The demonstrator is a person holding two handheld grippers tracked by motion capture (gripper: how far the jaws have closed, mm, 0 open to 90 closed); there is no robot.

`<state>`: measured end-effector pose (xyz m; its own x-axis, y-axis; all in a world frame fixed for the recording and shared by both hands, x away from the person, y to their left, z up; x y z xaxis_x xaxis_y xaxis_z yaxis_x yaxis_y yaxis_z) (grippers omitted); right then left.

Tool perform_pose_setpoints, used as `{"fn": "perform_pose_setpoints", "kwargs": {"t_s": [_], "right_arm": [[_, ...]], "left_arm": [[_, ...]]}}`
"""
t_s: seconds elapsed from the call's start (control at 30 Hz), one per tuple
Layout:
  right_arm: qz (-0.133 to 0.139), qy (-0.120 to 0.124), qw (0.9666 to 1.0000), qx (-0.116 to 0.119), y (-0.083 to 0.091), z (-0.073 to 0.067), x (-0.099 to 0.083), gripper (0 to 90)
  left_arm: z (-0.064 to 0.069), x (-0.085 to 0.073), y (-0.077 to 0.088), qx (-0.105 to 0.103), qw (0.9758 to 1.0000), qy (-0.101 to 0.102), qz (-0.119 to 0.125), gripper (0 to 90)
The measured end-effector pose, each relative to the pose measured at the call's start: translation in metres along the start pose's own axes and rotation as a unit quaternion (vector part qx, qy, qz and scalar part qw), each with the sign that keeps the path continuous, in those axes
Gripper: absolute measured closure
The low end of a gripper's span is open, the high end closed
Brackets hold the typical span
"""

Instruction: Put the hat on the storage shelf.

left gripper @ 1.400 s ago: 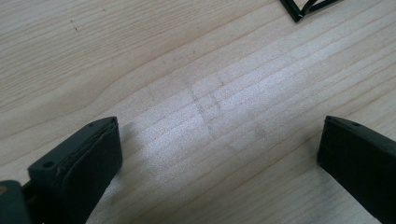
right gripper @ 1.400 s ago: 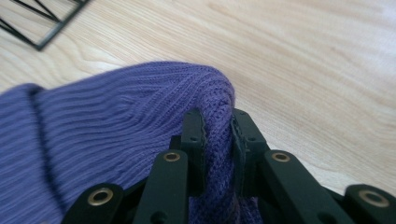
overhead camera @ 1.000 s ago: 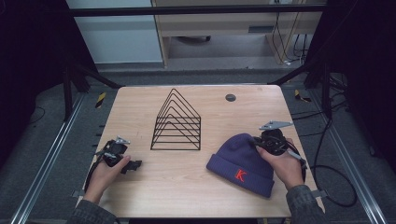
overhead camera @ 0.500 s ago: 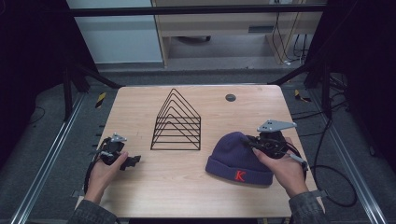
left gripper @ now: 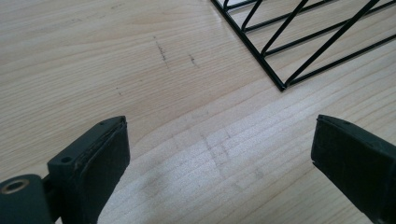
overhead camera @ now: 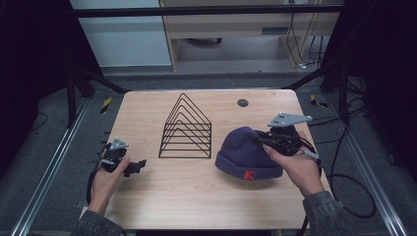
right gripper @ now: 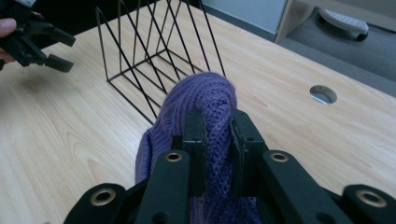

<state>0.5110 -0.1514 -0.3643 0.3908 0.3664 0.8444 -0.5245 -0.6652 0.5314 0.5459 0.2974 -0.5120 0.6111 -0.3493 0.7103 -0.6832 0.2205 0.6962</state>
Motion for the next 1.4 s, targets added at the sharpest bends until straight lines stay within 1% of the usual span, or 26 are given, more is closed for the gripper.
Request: {"fn": "perform_pose_setpoints", "kwargs": {"t_s": [0.17, 0.2, 0.33, 0.47, 0.53, 0.67, 0.7, 0.73, 0.77, 0.83, 0.9, 0.93, 1.0, 1.1, 1.13, 1.17, 1.2, 1.23, 1.3, 1.4], "right_arm": [[0.005, 0.005, 1.0, 0.0, 0.001, -0.001, 0.011, 78.6], [0.006, 0.007, 1.0, 0.001, 0.001, -0.001, 0.013, 78.6], [0.009, 0.012, 0.9999, -0.001, 0.003, 0.001, 0.024, 78.5], [0.013, 0.013, 0.9998, -0.003, 0.004, 0.002, 0.037, 78.5], [0.014, 0.016, 0.9998, -0.005, 0.005, 0.002, 0.043, 78.5], [0.017, 0.021, 0.9996, -0.009, 0.006, 0.006, 0.057, 78.5], [0.017, 0.021, 0.9996, -0.009, 0.006, 0.006, 0.057, 78.5], [0.019, 0.02, 0.9996, -0.009, 0.006, 0.008, 0.06, 78.5], [0.02, 0.015, 0.9996, -0.008, 0.005, 0.012, 0.065, 78.5], [0.017, 0.015, 0.9997, -0.012, 0.004, 0.016, 0.069, 78.5], [0.021, 0.016, 0.9996, -0.015, 0.005, 0.019, 0.073, 78.5], [0.022, 0.013, 0.9995, -0.018, 0.005, 0.02, 0.076, 78.4], [0.025, 0.014, 0.9993, -0.021, 0.005, 0.021, 0.08, 78.4], [0.019, 0.02, 0.9993, -0.025, 0.002, 0.022, 0.085, 78.3], [0.017, 0.02, 0.9993, -0.028, 0.0, 0.023, 0.086, 78.3], [0.017, 0.02, 0.9993, -0.028, 0.0, 0.023, 0.086, 78.3], [0.017, 0.016, 0.9993, -0.03, -0.002, 0.026, 0.09, 78.4], [0.019, 0.013, 0.9993, -0.03, -0.002, 0.026, 0.091, 78.3], [0.021, 0.011, 0.9992, -0.031, -0.002, 0.027, 0.095, 78.3], [0.027, 0.012, 0.9991, -0.032, -0.001, 0.028, 0.104, 78.3]], "left_arm": [[0.0, 0.004, 0.004, -0.001, 0.9998, 0.0, 0.018, 4.5], [0.001, 0.005, 0.005, -0.003, 0.9998, 0.003, 0.022, 4.6], [0.004, 0.009, 0.011, -0.007, 0.9991, 0.002, 0.041, 4.4], [0.009, 0.015, 0.019, -0.016, 0.998, 0.003, 0.06, 4.6], [0.013, 0.017, 0.023, -0.024, 0.9975, 0.001, 0.066, 4.8], [0.02, 0.024, 0.033, -0.043, 0.9955, 0.018, 0.083, 4.9], [0.02, 0.024, 0.033, -0.043, 0.9955, 0.018, 0.083, 4.8], [0.022, 0.028, 0.036, -0.046, 0.9948, 0.018, 0.089, 4.8], [0.027, 0.036, 0.043, -0.048, 0.9944, 0.004, 0.094, 4.7], [0.031, 0.047, 0.051, -0.055, 0.993, -0.006, 0.104, 4.7], [0.035, 0.06, 0.059, -0.053, 0.9918, -0.015, 0.115, 4.6], [0.036, 0.066, 0.063, -0.055, 0.991, -0.015, 0.121, 5.1], [0.039, 0.076, 0.07, -0.07, 0.989, -0.006, 0.131, 5.8], [0.044, 0.087, 0.075, -0.089, 0.9866, -0.006, 0.137, 5.8], [0.046, 0.091, 0.076, -0.091, 0.9864, -0.008, 0.137, 5.7], [0.046, 0.091, 0.076, -0.091, 0.9864, -0.008, 0.137, 5.7], [0.048, 0.1, 0.078, -0.094, 0.986, -0.009, 0.138, 5.6], [0.049, 0.105, 0.08, -0.096, 0.9853, -0.009, 0.141, 5.5], [0.051, 0.116, 0.086, -0.099, 0.9842, -0.017, 0.146, 5.1], [0.052, 0.126, 0.09, -0.1, 0.9839, -0.024, 0.146, 5.1]]}}
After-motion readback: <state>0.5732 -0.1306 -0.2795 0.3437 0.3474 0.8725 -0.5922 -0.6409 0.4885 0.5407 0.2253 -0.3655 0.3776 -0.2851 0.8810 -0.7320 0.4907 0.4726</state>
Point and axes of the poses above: each handheld gripper's, and its own axes: y roughly backward along the jaws, x roughly out of its top, z roughly to its right, the point moved 6 cm from there along -y, roughly forward along the jaws, and after that the axes turned 8 degrees about x, right-handed, at the moved point
